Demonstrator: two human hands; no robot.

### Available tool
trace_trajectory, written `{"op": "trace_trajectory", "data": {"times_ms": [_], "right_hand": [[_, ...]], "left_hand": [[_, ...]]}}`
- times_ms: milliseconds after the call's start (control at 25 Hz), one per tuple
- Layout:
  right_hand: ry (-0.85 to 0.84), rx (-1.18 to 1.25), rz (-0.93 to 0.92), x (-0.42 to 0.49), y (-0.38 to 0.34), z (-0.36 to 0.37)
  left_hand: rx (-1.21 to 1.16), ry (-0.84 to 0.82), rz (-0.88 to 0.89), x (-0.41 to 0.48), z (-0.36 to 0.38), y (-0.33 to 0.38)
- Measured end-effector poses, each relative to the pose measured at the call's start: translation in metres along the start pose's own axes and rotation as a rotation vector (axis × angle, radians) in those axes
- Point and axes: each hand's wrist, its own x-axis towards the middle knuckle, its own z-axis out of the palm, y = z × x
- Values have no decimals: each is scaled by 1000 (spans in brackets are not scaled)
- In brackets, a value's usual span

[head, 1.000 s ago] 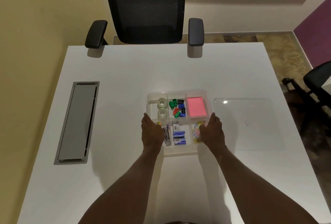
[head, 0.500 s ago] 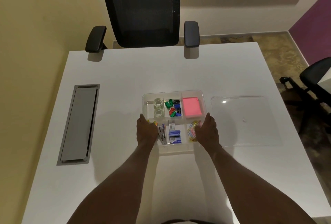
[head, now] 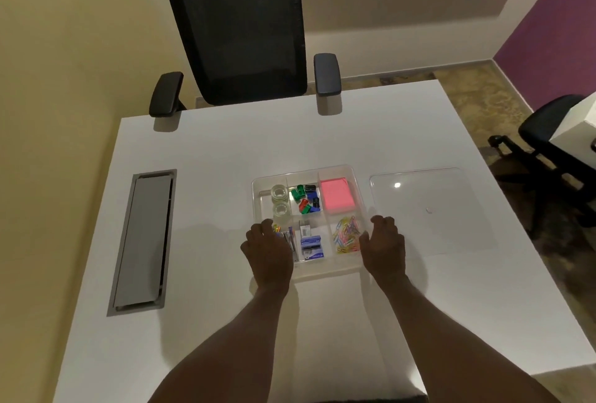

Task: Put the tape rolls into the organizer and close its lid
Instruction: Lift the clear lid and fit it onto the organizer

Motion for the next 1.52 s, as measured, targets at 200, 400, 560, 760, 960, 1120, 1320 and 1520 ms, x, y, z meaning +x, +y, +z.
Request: {"op": "trace_trajectory", "data": {"times_ms": [200,400,560,760,960,1120,1320,1520], "right_hand": [[131,46,-35,-15,40,-6],[208,-144,-167,2,103,-24],[84,-140,-68,30,150,-45],[9,-96,-22,76,205,-67],[-24,21,81,126,242,-71],[-133,70,233,161,262,-68],[-260,61,328,187,284,-59],[-306,81,329,189,291,-47]], "left_hand": [[0,-46,147,-32,15,39],[-52,-82,208,-72,39,107],[-126,-81,260,-90,58,176],[-261,-141,231,-86,87,233],[-278,-328,145,-66,107,256],[-245,-442,24,-46,117,264],[-125,-528,-168,-25,131,268],[-101,-515,-280,-15,142,274]]}}
